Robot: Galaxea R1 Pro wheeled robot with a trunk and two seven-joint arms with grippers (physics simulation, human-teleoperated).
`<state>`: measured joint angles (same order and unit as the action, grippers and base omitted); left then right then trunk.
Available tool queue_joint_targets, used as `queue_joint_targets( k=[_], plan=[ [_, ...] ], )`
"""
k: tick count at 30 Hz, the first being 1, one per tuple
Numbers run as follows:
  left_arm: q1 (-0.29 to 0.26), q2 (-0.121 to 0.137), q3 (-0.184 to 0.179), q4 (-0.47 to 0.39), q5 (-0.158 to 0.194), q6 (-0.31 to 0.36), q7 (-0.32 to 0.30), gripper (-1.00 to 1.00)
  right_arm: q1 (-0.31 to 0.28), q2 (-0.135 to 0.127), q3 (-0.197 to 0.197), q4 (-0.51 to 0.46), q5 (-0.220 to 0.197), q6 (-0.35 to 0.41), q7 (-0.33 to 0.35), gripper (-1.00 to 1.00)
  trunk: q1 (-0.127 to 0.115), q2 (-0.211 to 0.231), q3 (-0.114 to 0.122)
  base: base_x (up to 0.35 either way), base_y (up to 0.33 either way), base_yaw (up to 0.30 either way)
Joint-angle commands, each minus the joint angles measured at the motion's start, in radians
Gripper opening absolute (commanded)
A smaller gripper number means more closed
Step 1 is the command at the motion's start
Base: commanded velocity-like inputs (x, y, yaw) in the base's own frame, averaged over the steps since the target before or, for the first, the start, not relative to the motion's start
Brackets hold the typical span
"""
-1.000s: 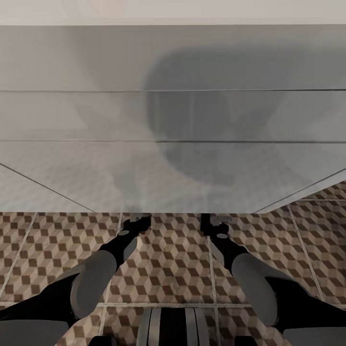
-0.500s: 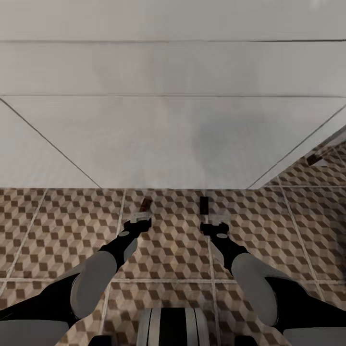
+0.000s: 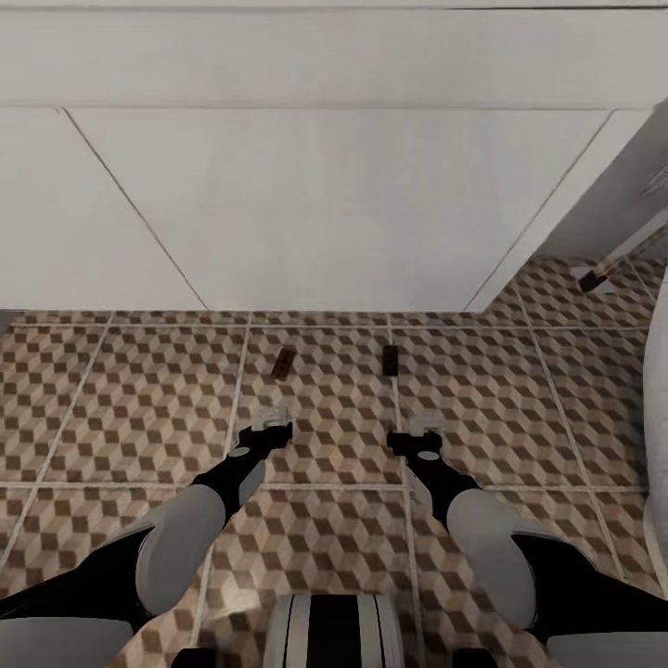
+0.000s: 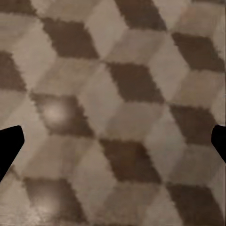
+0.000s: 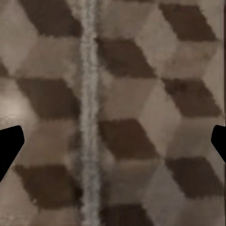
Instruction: Take the four mousetraps from the cabinet in the bathroom and place them on the bathroom floor. Make sure all four end up on the same floor surface, and ensure that at least two of them are either under or directly next to the same bathroom sink.
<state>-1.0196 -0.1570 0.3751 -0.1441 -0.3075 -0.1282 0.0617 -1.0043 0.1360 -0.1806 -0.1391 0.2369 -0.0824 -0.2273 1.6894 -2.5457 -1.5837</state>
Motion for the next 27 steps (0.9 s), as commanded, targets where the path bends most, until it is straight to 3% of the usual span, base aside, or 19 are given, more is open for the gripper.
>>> queue_joint_targets(
  k=[1, 27],
  plan=[
    [-0.001, -0.001, 0.007, 0.001, -0.010, -0.004, 0.003, 1.00, -0.001, 0.000, -0.009, 0.001, 0.009, -0.003, -0.003, 1.00, -0.001, 0.000, 0.000, -0.338, 0.000, 0.000],
    [-0.001, -0.001, 0.008, 0.049, -0.005, -0.003, 0.000, 1.00, 0.009, -0.002, -0.009, 0.022, 0.012, -0.007, 0.003, 1.00, -0.001, 0.000, 0.000, -0.338, 0.000, 0.000]
  ],
)
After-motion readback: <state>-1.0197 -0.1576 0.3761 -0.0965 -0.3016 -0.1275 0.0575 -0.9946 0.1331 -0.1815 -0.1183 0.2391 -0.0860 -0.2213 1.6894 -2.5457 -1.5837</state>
